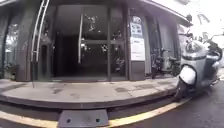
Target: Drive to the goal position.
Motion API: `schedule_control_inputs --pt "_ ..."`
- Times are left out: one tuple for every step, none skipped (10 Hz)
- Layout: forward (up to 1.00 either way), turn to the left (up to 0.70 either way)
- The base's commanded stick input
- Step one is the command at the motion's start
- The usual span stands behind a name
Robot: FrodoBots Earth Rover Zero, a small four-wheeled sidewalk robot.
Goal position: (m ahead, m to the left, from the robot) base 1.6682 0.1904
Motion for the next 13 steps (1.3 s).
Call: schedule_control_inputs --pt "0.0 0.42" --pt "0.0 0.4" --pt "0.0 0.41" --pt "0.0 0.39" --pt "0.0 0.28" --pt "0.0 0.15" --pt "0.0 0.0" --pt "0.0 0.0" --pt "0.0 0.0" --pt "0.0 0.0" --pt "0.0 0.0" --pt "0.0 0.0" --pt "0.0 0.0"
